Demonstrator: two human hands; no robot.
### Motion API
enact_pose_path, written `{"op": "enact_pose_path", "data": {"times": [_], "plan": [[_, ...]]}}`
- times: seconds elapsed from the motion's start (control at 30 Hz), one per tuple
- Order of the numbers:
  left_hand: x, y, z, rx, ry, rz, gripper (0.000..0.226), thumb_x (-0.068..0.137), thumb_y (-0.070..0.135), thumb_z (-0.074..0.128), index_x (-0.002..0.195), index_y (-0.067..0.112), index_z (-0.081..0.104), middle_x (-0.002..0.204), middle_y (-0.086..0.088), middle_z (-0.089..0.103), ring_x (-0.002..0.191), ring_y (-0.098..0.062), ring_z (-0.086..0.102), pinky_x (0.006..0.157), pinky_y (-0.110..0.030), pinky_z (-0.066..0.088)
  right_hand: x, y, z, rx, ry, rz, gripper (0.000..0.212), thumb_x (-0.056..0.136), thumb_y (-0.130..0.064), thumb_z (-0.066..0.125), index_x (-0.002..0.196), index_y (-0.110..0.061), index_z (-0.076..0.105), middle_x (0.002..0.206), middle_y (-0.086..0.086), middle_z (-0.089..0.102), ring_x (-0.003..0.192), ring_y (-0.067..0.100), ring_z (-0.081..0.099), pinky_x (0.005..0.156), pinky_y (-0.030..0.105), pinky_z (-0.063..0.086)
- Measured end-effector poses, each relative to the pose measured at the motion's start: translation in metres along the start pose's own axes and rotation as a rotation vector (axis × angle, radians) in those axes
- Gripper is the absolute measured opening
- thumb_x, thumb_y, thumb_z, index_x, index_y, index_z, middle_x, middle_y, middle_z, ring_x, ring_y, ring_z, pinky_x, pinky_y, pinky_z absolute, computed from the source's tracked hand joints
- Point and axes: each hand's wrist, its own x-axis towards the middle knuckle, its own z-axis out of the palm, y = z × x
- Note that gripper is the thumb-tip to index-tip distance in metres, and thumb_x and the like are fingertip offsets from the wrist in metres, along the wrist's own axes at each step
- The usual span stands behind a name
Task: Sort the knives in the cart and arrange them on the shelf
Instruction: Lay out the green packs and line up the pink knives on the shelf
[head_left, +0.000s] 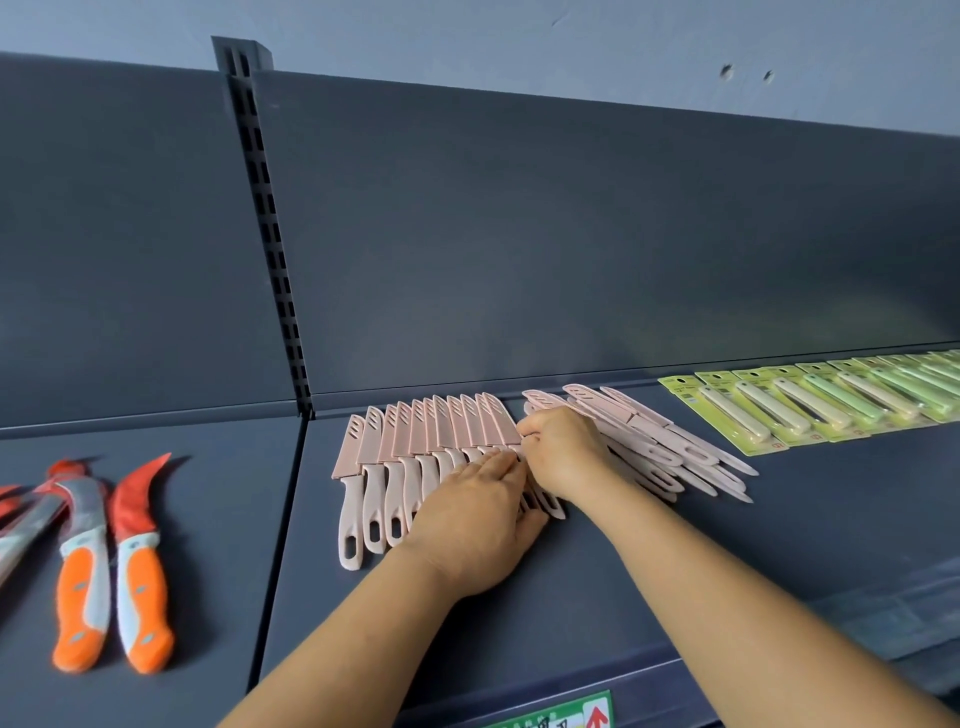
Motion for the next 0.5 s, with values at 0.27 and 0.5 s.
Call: {"op": "enact_pose_path", "data": {"times": [0.27,0.5], "plan": [[0.003,0.001,-0.003,0.014,0.004,0.046,0.061,0.098,0.047,0.036,0.151,0.02,0.019,0.159,0.003,0.015,0.145,-0.014,0.013,0.116,-0.025,0.007,-0.019,0.037,-0.024,-0.384,-0.005,-0.031,0.014,0.091,-0.01,0.048,0.09,-0.018,0.06,0.104,0.006,0.054,0.1,0.028,0.048,0.068,0.026,0.037],[0.007,0.009,0.0,0.049,-0.005,0.074,0.049,0.1,0.041,0.035,0.143,0.018,0.039,0.154,0.001,0.029,0.14,-0.016,0.027,0.112,-0.023,0.014,-0.021,0.052,-0.022,-0.375,0.029,-0.037,0.025,0.091,-0.01,0.05,0.113,-0.018,0.058,0.119,0.004,0.055,0.113,0.028,0.05,0.082,0.033,0.046]]}}
